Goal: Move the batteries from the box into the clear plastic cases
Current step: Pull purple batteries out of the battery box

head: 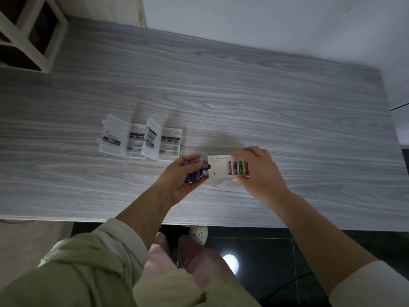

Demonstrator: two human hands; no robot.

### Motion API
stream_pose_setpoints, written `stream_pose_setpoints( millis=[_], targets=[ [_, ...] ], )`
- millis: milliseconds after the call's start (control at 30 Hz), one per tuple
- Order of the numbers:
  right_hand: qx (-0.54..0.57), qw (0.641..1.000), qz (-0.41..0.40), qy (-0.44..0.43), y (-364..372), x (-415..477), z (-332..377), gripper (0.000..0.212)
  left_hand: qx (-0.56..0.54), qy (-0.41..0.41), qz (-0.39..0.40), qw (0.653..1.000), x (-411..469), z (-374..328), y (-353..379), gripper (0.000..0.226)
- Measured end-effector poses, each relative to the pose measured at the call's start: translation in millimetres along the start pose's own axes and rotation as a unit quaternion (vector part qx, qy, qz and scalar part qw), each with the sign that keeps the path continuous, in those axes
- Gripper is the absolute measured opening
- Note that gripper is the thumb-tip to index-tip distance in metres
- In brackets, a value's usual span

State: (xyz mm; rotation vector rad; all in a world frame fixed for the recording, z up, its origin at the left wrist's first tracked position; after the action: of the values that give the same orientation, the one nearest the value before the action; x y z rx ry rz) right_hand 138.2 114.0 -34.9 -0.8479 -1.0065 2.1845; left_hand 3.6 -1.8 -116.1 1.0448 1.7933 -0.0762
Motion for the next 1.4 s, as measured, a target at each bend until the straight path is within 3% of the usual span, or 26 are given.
stream_pose_setpoints(
  millis=[233, 667, 1167, 1400],
  targets=[
    [0.108, 0.994, 0.016, 0.020, 17.7, -0.3, -16.9, 0.058, 0.058, 0.027, -0.071, 0.995, -9.1, -16.6, -2.1, 0.024],
    [0.263, 0.964, -0.041, 0.010, 17.9, -6.9, -26.1, 0.047, 0.107, 0.030, -0.072, 0.991, -28.2, -44.9, 9.5, 0.024],
    [0.031, 0.999, -0.043, 0.006, 26.9, 10.3, -38.1, 0.054, -0.019, -0.023, -0.073, 0.997, -14.2, -9.5, -4.0, 0.025],
    [0.002, 0.999, -0.035, -0.020, 32.1, 18.9, -34.3, 0.052, -0.027, -0.027, -0.067, 0.997, -14.5, -0.2, -1.5, 0.031]
  ],
)
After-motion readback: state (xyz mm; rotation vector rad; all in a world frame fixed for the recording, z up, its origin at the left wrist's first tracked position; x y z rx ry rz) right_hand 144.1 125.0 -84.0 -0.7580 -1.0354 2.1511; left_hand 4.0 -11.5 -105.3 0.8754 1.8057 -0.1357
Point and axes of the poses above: each hand's wrist, its own x-axis towards the middle knuckle, its own y-axis out of the palm, z = x × y, the point moved 8 cm from there along x, towards the middle knuckle, and after that the axes turned 10 degrees about x, right-handed, at the moved point
